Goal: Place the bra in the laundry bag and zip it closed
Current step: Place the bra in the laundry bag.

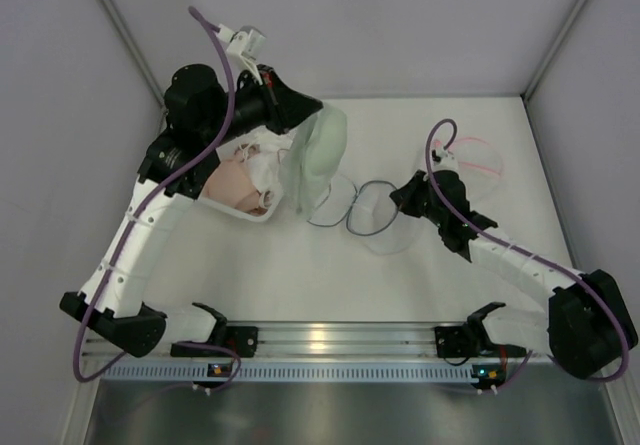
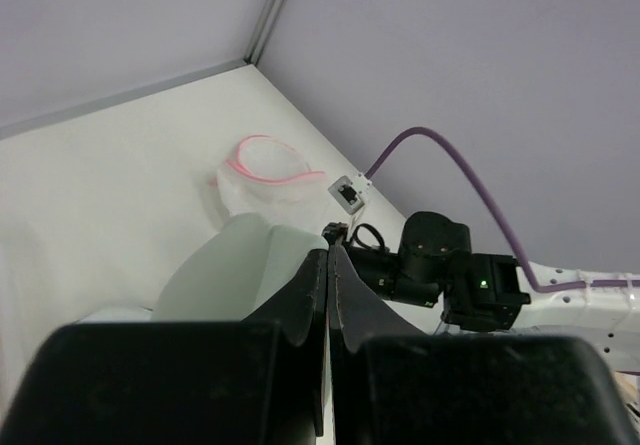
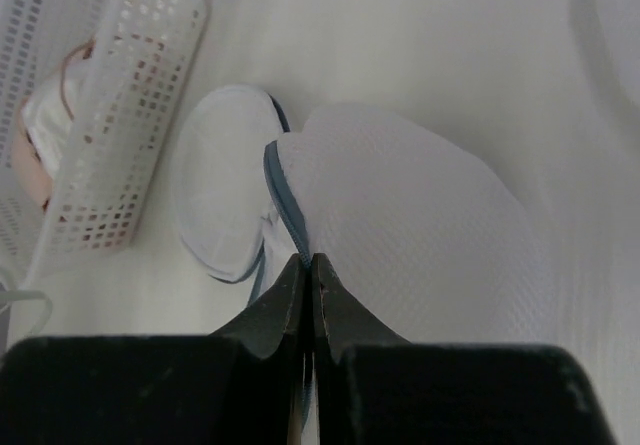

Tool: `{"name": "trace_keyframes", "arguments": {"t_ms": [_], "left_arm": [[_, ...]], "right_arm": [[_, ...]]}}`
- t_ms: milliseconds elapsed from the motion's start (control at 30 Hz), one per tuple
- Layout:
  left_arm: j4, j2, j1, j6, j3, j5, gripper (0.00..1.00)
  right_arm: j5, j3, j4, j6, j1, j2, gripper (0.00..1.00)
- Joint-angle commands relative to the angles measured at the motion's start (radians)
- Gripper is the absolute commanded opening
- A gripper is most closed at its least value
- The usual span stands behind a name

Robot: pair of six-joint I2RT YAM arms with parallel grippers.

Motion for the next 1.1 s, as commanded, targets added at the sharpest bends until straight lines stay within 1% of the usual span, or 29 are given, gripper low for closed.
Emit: {"name": "trace_keyframes", "arguments": {"t_ms": [0, 67, 233, 367, 400, 500, 600, 733, 767, 933, 1067], "left_arm": [[0.089, 0.031, 0.001, -0.058, 0.003, 0.069, 0.0], [0.124, 0.046, -0.001, -0.078, -0.018, 0.109, 0.0], [0.197, 0.076, -0.013, -0.112, -0.061, 0.138, 0.0], [0.252, 0.108, -0.025, -0.121, -0.077, 0.152, 0.0], [0.29, 0.111, -0.028, -0.131, -0.081, 0.162, 0.0], [0.336, 0.134, -0.038, -0.159, -0.094, 0.188, 0.0], [0.387, 0.16, -0.061, -0.176, -0.103, 0.204, 0.0], [0.395, 0.191, -0.085, -0.19, -0.098, 0.213, 0.0], [0.423, 0.191, -0.09, -0.187, -0.1, 0.215, 0.0], [0.447, 0.179, -0.119, -0.188, -0.112, 0.218, 0.0], [0.487, 0.195, -0.153, -0.196, -0.13, 0.218, 0.0]], "right_arm": [[0.043, -0.048, 0.154, 0.071, 0.009, 0.018, 0.0], [0.052, -0.055, 0.168, 0.068, 0.007, 0.027, 0.0], [0.072, -0.025, 0.106, 0.019, 0.007, 0.018, 0.0], [0.114, -0.005, 0.027, -0.007, 0.007, -0.026, 0.0], [0.118, -0.003, 0.016, -0.019, 0.007, -0.036, 0.0], [0.132, 0.001, -0.012, -0.033, 0.006, -0.06, 0.0], [0.135, -0.002, -0.015, -0.04, 0.007, -0.067, 0.0], [0.143, -0.011, -0.012, -0.036, 0.007, -0.066, 0.0], [0.149, -0.014, -0.01, -0.038, 0.007, -0.071, 0.0], [0.181, -0.016, -0.017, -0.047, 0.006, -0.094, 0.0], [0.178, -0.008, -0.027, -0.049, 0.001, -0.122, 0.0]]}}
